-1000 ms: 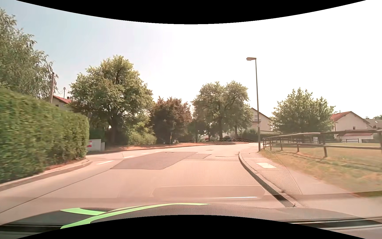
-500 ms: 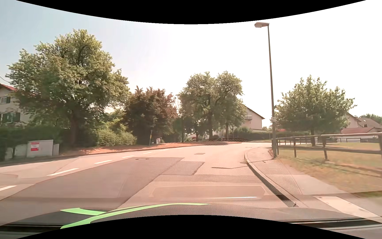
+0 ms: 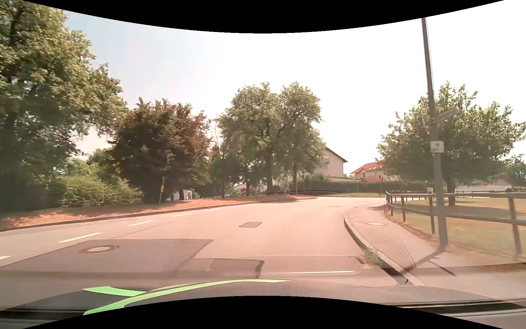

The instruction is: Follow the waypoints while adhering to traffic rules and regulations

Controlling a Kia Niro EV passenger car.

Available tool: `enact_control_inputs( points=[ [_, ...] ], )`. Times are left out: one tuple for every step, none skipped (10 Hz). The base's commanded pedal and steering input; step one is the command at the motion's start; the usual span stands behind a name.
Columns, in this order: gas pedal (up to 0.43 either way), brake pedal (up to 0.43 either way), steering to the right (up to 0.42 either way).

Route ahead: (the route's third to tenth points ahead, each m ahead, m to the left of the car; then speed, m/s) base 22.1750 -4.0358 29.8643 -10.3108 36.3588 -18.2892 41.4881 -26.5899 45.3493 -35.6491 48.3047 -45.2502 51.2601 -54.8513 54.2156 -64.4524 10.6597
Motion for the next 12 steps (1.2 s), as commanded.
enact_control_inputs(
  points=[
    [0.047,0.000,0.084],
    [0.047,0.000,0.088],
    [0.047,0.000,0.092],
    [0.047,0.000,0.093],
    [0.059,0.000,0.096],
    [0.067,0.000,0.099],
    [0.079,0.000,0.102],
    [0.087,0.000,0.106],
    [0.098,0.000,0.106],
    [0.098,0.000,0.106],
    [0.110,0.000,0.106],
    [0.130,0.000,0.106]
  ],
)
